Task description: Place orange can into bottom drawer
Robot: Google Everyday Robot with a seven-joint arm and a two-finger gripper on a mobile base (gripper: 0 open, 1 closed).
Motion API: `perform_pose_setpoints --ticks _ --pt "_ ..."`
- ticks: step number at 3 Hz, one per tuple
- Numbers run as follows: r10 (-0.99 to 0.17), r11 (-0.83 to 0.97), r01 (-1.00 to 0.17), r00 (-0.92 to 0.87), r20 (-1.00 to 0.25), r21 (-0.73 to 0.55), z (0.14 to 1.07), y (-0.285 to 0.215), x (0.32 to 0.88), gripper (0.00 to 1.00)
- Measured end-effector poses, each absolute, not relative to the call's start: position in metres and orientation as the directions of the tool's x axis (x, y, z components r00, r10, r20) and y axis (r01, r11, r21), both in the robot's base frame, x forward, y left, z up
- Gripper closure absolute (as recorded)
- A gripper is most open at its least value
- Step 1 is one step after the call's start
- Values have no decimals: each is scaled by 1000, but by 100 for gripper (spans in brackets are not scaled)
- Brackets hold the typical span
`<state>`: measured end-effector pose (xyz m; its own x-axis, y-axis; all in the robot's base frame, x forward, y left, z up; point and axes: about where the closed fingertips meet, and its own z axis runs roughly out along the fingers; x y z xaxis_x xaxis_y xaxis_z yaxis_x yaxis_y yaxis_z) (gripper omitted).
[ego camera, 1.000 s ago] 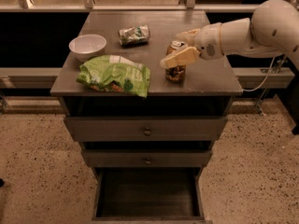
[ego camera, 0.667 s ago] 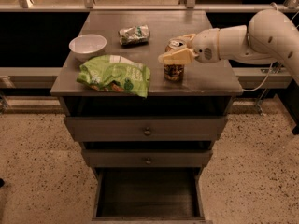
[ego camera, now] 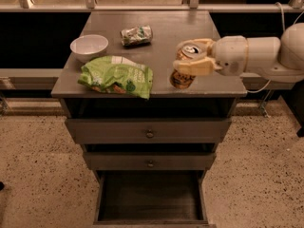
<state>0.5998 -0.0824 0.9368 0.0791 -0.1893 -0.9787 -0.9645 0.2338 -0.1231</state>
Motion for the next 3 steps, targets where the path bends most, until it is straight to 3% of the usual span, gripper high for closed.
perform_pose_setpoints --ticks 1,2,3 --pt "-179 185 -960 180 -967 -213 933 -106 532 100" --pt "-303 194 -971 74 -950 -138 851 -129 482 100" --pt "-402 209 -978 -98 -910 13 741 -145 465 100"
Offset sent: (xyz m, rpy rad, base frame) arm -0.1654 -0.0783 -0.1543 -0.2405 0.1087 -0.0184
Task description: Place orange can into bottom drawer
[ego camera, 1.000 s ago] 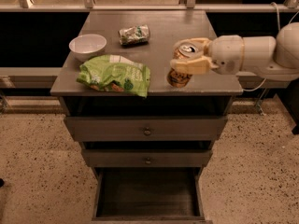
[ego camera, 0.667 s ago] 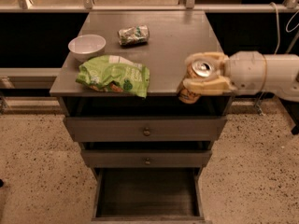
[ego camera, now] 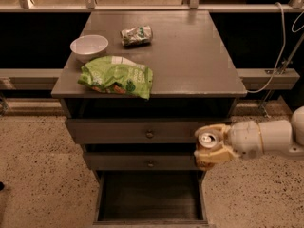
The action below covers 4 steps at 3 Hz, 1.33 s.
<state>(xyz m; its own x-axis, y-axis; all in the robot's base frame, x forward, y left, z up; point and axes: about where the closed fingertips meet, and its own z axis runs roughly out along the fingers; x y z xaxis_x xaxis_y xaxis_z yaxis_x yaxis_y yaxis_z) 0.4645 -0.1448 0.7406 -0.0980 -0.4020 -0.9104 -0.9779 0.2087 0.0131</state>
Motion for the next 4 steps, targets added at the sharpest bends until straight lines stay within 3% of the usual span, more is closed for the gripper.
perform_pose_setpoints --ticks 2,4 --pt "-426 195 -980 -57 -903 -31 745 -140 458 100" --pt "-305 232 -965 48 -951 -123 630 -108 481 100"
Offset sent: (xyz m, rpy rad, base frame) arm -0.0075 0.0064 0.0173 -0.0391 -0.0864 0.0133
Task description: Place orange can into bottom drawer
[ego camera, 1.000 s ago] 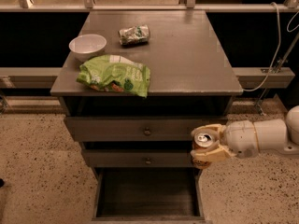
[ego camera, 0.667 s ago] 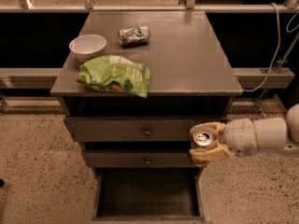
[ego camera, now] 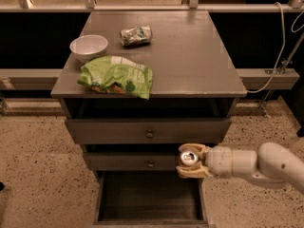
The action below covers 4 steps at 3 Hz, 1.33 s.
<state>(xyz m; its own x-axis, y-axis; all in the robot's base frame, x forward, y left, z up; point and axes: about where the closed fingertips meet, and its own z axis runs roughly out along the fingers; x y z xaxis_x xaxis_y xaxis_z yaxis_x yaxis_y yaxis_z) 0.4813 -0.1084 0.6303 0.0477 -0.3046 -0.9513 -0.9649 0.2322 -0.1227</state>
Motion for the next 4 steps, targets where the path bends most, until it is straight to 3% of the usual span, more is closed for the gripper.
perform_pose_setpoints --ticks 2,3,4 --pt "-182 247 -969 -18 -983 -28 468 -88 489 100" --pt "-174 246 -969 -26 -984 -18 464 -85 487 100" --pt "-241 267 -962 -20 -970 -46 451 -85 489 100"
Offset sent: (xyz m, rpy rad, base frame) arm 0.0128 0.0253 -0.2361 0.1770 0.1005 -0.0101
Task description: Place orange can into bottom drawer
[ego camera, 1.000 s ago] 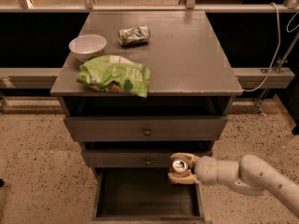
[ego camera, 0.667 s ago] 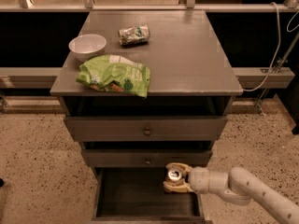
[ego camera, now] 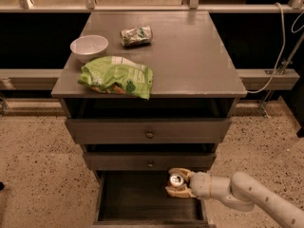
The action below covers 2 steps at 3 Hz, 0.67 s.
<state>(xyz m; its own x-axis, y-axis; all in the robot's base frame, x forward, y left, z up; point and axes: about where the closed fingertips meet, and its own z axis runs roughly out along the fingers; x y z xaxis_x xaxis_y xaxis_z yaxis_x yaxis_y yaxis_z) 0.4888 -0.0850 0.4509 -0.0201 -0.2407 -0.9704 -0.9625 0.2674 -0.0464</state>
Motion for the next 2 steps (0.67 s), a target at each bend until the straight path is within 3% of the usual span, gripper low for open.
perform_pose_setpoints --ticks 2 --pt "-295 377 -925 -80 -952 -39 292 -114 506 97"
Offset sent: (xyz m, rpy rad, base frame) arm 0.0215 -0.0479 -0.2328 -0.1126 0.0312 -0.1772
